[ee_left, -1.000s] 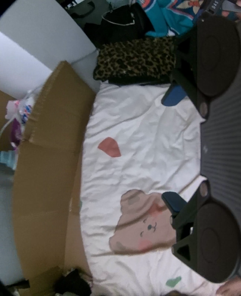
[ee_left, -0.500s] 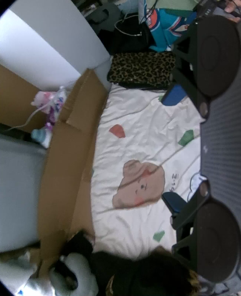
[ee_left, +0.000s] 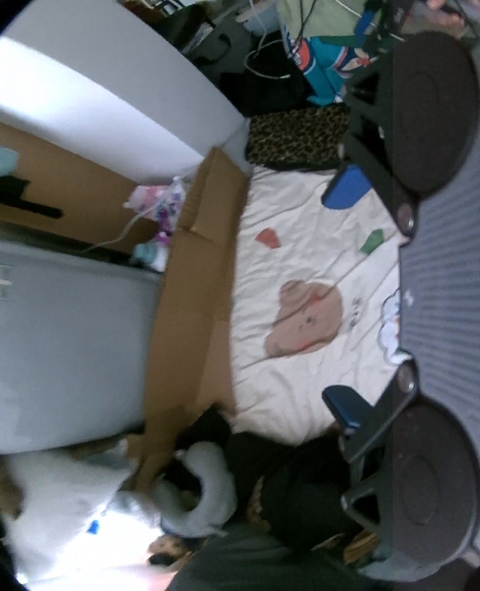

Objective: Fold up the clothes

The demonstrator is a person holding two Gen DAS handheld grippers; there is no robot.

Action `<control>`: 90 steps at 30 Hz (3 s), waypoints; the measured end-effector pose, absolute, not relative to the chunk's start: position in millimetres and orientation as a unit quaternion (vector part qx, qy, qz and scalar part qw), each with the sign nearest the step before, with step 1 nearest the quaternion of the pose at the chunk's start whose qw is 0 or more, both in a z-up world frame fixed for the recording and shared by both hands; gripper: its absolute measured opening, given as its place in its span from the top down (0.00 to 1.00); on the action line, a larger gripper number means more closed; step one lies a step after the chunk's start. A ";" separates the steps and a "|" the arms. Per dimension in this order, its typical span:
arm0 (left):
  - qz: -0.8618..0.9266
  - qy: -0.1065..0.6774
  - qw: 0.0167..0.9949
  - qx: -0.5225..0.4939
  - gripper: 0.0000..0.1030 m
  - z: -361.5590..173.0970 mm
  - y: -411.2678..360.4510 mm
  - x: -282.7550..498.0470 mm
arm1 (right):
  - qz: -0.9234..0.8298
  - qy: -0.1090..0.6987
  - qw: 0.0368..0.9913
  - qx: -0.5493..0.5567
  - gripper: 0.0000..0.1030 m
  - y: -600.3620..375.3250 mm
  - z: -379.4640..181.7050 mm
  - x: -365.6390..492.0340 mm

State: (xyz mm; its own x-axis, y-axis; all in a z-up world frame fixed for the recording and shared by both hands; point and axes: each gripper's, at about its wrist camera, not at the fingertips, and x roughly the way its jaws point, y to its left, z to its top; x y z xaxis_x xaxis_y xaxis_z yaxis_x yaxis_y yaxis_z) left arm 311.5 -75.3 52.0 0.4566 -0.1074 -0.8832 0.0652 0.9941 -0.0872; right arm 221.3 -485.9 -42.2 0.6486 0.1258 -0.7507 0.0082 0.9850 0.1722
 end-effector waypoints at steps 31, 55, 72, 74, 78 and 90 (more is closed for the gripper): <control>-0.020 0.437 0.897 -0.053 0.00 32.2 -4.2 150.8 | 0.046 0.334 0.940 0.051 0.11 -314.7 107.2 140.4; 0.029 0.417 0.908 -0.035 0.00 -0.1 -32.9 121.9 | 0.080 0.358 0.928 0.068 0.11 -289.2 23.0 117.4; 0.066 0.425 0.901 -0.061 0.00 -30.4 -27.5 121.3 | 0.090 0.406 0.909 0.025 0.11 -265.1 -26.6 127.2; 0.065 0.433 0.897 -0.066 0.00 -33.2 -28.1 120.8 | 0.086 0.407 0.909 0.021 0.11 -264.8 -27.0 128.3; 0.063 0.443 0.893 -0.058 0.00 -34.7 -33.8 118.2 | 0.081 0.419 0.904 0.029 0.11 -266.1 -33.6 126.6; 0.056 0.457 0.886 -0.051 0.00 -42.5 -44.6 115.8 | 0.091 0.423 0.901 0.006 0.11 -260.7 -36.0 124.2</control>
